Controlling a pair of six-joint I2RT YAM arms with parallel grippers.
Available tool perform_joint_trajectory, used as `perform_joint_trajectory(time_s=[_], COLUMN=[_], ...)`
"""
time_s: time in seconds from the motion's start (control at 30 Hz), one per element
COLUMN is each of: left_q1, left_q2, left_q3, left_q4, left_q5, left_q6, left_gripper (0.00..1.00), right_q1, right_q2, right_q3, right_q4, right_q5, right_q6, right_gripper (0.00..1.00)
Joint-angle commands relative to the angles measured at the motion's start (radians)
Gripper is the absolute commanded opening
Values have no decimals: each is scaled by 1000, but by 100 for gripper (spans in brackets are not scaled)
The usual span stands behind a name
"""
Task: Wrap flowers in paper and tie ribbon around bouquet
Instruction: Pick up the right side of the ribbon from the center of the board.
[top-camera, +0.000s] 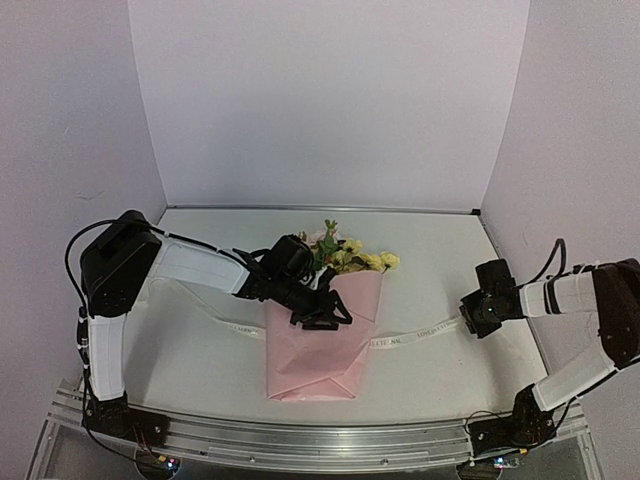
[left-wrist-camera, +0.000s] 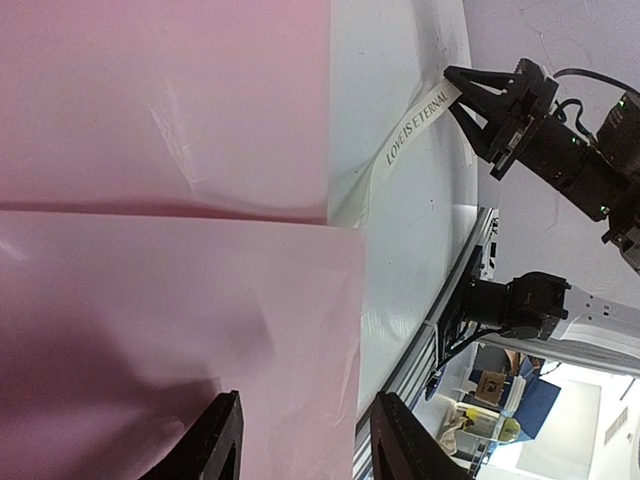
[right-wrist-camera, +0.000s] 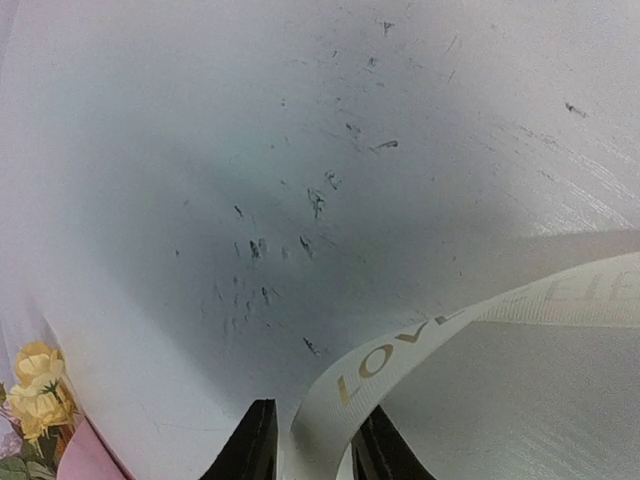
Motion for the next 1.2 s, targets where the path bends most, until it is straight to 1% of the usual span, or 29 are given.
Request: perform_joint_trajectory(time_s=[0.0,0.13,0.17,0.33,0.37,0.47,0.53,0.63,0.7,0.77,0.87,0.97,1.07,1.17], left_q1=[5,16,21,59,71,122,184,311,405,511,636,729,791,821], left_q2=[-66,-93,-103,-188,-211,-350,-445,-594,-675,-720,-715,-660,-566,-470], left_q3=[54,45,41,-14,-39,-137,-222,-360,-436,-479,-491,-472,-432,-380], left_q4=[-24,-29,-27,-9,-5,-21,-60,-159,-228,-281,-316,-295,-267,-246], left_q5=[-12,-23,-26,-80,-106,-227,-320,-473,-540,-584,-611,-616,-606,-611], left_q6=[17,24,23,0,-10,-63,-125,-192,-206,-191,-147,-120,-124,-141], left_gripper=[46,48,49,52,53,53,54,55,56,57,58,57,57,57], right_q1=[-7,-7,-7,-8,-7,-7,-7,-6,-6,-5,-3,-2,-2,-2], right_q2=[-3,-31,-38,-75,-86,-121,-141,-172,-194,-212,-238,-254,-272,-293], right_q3=[19,20,22,14,10,-5,-10,-18,-23,-29,-36,-38,-45,-56], right_q4=[-2,-2,-2,-2,-2,0,0,0,0,0,1,0,0,-5], right_q5=[12,22,24,28,28,31,28,22,16,11,5,-2,-5,17], right_q6=[-23,-41,-45,-63,-66,-79,-92,-118,-134,-148,-168,-186,-197,-210], right_gripper=[19,2,0,0,0,0,0,0,0,0,0,0,0,0])
